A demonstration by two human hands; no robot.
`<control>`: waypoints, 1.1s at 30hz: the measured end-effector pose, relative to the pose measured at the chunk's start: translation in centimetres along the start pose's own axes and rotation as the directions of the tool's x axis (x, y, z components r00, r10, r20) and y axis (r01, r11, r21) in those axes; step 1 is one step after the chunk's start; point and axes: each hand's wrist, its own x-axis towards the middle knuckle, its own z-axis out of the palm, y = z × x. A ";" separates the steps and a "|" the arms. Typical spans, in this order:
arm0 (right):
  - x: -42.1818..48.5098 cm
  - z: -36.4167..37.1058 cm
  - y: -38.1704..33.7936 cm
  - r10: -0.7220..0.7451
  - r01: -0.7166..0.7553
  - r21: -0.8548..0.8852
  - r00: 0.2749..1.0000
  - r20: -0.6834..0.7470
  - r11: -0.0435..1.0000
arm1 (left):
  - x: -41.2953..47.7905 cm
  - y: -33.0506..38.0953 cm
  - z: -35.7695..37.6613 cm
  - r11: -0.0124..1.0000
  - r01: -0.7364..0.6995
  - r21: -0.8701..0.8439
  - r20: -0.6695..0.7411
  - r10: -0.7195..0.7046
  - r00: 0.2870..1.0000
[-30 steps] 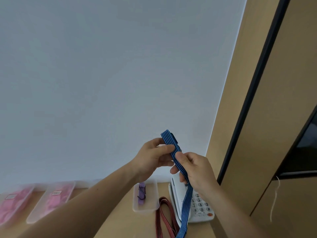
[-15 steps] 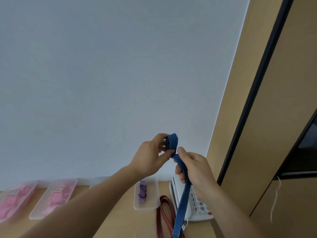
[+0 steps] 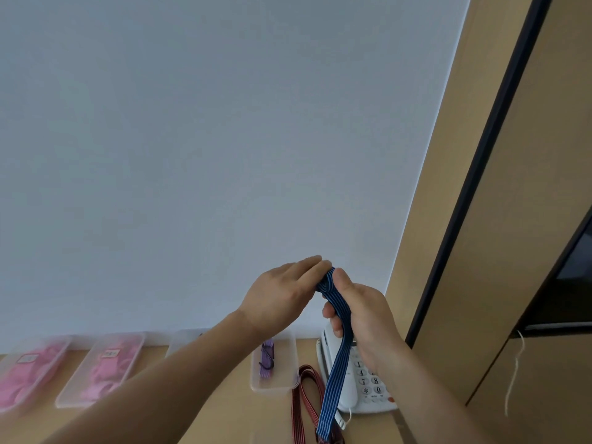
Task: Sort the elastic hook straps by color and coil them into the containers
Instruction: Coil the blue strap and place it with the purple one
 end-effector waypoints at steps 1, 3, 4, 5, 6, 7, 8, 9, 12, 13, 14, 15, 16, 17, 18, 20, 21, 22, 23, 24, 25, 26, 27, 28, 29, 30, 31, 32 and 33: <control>-0.1 0.0 0.0 -0.010 0.010 0.007 1.000 0.001 1.000 | -0.2 -0.1 0.2 0.997 0.059 -0.050 0.005 -0.059 0.998; -0.1 -0.2 0.0 -0.037 0.037 0.009 0.999 -0.001 0.999 | -0.2 0.0 0.2 0.902 0.345 -0.260 0.107 -0.328 0.939; -0.2 -0.2 -0.1 -0.054 0.054 0.005 0.999 -0.007 0.999 | -0.1 0.1 0.2 0.768 0.519 -0.375 0.230 -0.466 0.855; -0.2 -0.3 -0.1 -0.073 0.073 0.004 0.997 -0.013 0.997 | 0.2 0.1 0.0 0.579 0.668 -0.468 0.373 -0.556 0.743; -0.2 -0.3 -0.2 -0.094 0.094 0.006 0.995 -0.016 0.996 | 0.6 0.0 -0.3 0.352 0.767 -0.536 0.506 -0.594 0.626; -0.2 -0.3 -0.2 -0.113 0.113 0.006 0.993 -0.016 0.994 | 1.0 0.0 -0.5 0.117 0.811 -0.574 0.622 -0.582 0.524; -0.2 -0.3 -0.2 -0.130 0.130 -0.004 0.991 -0.014 0.992 | 1.5 0.2 -0.9 -0.070 0.811 -0.580 0.712 -0.528 0.463; -0.2 -0.2 -0.1 -0.147 0.146 -0.027 0.989 -0.010 0.989 | 1.8 0.4 -1.4 -0.169 0.803 -0.571 0.766 -0.461 0.447; -0.2 -0.1 0.2 -0.202 0.201 -0.125 0.979 0.001 0.972 | 2.4 0.7 -2.2 -0.180 0.791 -0.585 0.794 -0.326 0.513; -0.1 -0.1 0.3 -0.214 0.212 -0.149 0.977 0.002 0.966 | 2.4 0.9 -2.3 -0.176 0.783 -0.596 0.788 -0.317 0.528; -0.1 -0.1 0.4 -0.219 0.217 -0.170 0.976 0.003 0.961 | 2.5 1.0 -2.3 -0.196 0.776 -0.600 0.786 -0.325 0.526; -0.1 -0.1 0.4 -0.219 0.217 -0.190 0.976 0.007 0.958 | 2.5 1.0 -2.3 -0.230 0.766 -0.600 0.787 -0.341 0.514; -0.1 -0.2 0.5 -0.214 0.212 -0.209 0.977 0.012 0.955 | 2.4 0.9 -2.2 -0.261 0.755 -0.601 0.787 -0.356 0.504; -0.1 -0.3 0.6 -0.206 0.204 -0.227 0.979 0.016 0.952 | 2.3 0.9 -2.1 -0.273 0.749 -0.604 0.784 -0.375 0.495; -0.2 -0.3 0.7 -0.192 0.190 -0.242 0.981 0.017 0.951 | 2.2 0.9 -2.0 -0.262 0.750 -0.607 0.775 -0.403 0.486; -0.3 -0.4 1.0 -0.153 0.150 -0.249 0.988 0.007 0.957 | 2.2 0.9 -2.0 -0.206 0.753 -0.625 0.735 -0.480 0.479; -0.3 -0.4 1.2 -0.132 0.127 -0.239 0.991 -0.002 0.963 | 2.3 1.0 -2.0 -0.174 0.749 -0.639 0.707 -0.515 0.484; -0.4 -0.4 1.3 -0.113 0.108 -0.226 0.993 -0.013 0.968 | 2.4 1.0 -1.9 -0.141 0.742 -0.655 0.679 -0.541 0.496; -0.4 -0.3 1.3 -0.099 0.092 -0.211 0.995 -0.022 0.973 | 2.4 1.0 -1.9 -0.111 0.733 -0.671 0.652 -0.559 0.512; -0.4 -0.3 1.3 -0.088 0.080 -0.195 0.996 -0.028 0.977 | 2.3 1.0 -1.9 -0.079 0.723 -0.686 0.627 -0.570 0.531; -0.4 -0.3 1.2 -0.080 0.073 -0.178 0.996 -0.030 0.981 | 2.3 0.9 -1.9 -0.035 0.716 -0.697 0.597 -0.580 0.554; -0.4 -0.3 1.0 -0.074 0.068 -0.159 0.997 -0.029 0.985 | 2.2 0.9 -1.8 0.030 0.713 -0.700 0.563 -0.591 0.578; -0.4 -0.3 0.8 -0.068 0.064 -0.139 0.997 -0.028 0.988 | 2.1 0.8 -1.7 0.115 0.713 -0.692 0.524 -0.600 0.604; -0.4 -0.4 0.7 -0.062 0.058 -0.119 0.998 -0.027 0.991 | 1.9 0.7 -1.6 0.207 0.712 -0.671 0.482 -0.608 0.631; -0.5 -0.4 0.4 -0.056 0.053 -0.097 0.998 -0.024 0.994 | 1.6 0.7 -1.6 0.302 0.707 -0.639 0.440 -0.611 0.658; -0.5 -0.4 0.2 -0.051 0.049 -0.072 0.999 -0.019 0.996 | 1.2 0.7 -1.4 0.398 0.698 -0.595 0.400 -0.606 0.687; -0.5 -0.4 0.1 -0.048 0.048 -0.050 0.999 -0.014 0.998 | 0.9 0.7 -1.3 0.490 0.679 -0.546 0.363 -0.592 0.719; -0.5 -0.3 0.0 -0.049 0.048 -0.036 0.999 -0.013 0.998 | 0.6 0.8 -1.3 0.569 0.651 -0.502 0.333 -0.567 0.753; -0.6 -0.2 -0.1 -0.050 0.050 -0.029 0.999 -0.014 0.998 | 0.3 0.8 -1.2 0.631 0.616 -0.471 0.309 -0.537 0.785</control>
